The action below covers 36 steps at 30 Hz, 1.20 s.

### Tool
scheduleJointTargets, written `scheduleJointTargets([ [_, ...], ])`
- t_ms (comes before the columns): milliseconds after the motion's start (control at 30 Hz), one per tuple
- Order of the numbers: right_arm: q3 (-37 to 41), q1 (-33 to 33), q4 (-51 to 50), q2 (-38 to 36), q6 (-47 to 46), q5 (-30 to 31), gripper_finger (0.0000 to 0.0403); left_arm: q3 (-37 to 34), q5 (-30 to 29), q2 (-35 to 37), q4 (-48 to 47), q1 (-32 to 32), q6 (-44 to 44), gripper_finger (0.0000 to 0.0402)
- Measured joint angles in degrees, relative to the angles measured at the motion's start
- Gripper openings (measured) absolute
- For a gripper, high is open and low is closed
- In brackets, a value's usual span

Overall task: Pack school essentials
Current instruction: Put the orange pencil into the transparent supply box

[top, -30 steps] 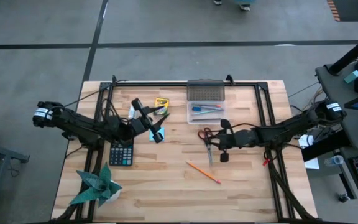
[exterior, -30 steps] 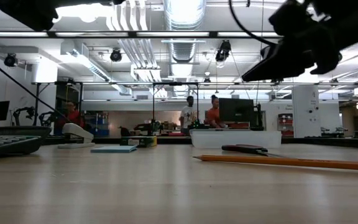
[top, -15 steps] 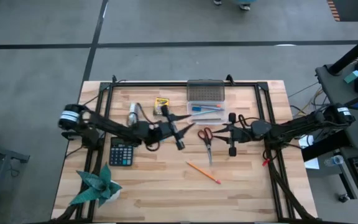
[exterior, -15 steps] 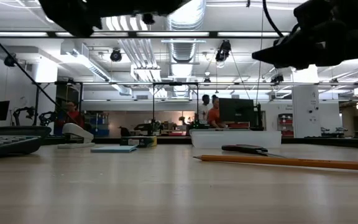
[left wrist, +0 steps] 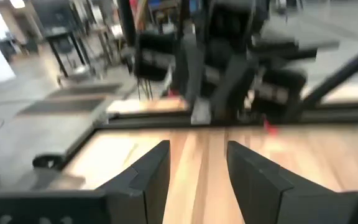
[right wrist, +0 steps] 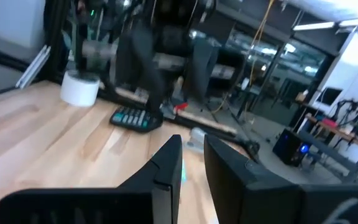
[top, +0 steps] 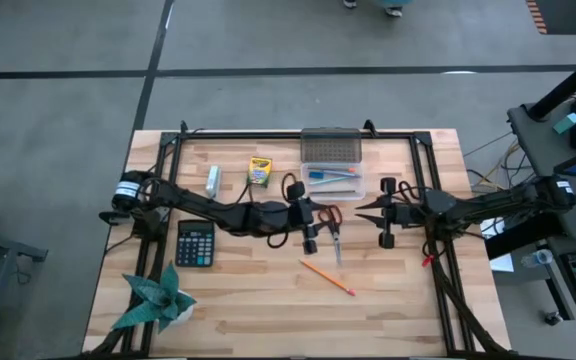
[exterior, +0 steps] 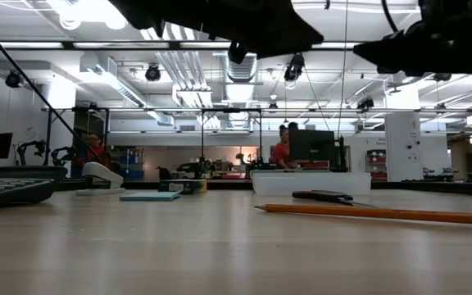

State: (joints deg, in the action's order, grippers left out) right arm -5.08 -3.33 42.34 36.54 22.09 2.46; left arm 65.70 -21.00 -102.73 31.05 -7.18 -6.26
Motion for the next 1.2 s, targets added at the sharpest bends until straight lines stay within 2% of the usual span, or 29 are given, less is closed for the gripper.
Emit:
scheduleJointTargets([
  [167, 0.11, 0.00, -5.53, -6.06, 0.00, 0.05, 0.0059, 3.15, 2.40, 0.14, -9.02, -0.04, 0.18, 0.0141],
  [533, 0.11, 0.00, -12.10, -14.76, -1.11, 0.09, 0.0059, 5.53, 12.01, 0.19, -19.66, -0.07, 6.01, 0.0141],
  [867, 0.10, 0.00, -14.63, -18.26, -1.71, 1.66, 0.0059, 13.62, 19.93, -7.01, -31.63, -0.09, 6.43, 0.0141],
  [1033, -1.89, 0.00, -20.87, -19.37, -2.19, 3.65, 0.0059, 17.38, 23.02, -11.55, -38.32, -0.27, 6.11, 0.0141],
  [1200, -3.91, 0.00, -25.00, -18.98, -2.78, 3.65, 0.0059, 19.59, 24.60, -14.99, -41.03, -0.86, 5.91, 0.0141],
])
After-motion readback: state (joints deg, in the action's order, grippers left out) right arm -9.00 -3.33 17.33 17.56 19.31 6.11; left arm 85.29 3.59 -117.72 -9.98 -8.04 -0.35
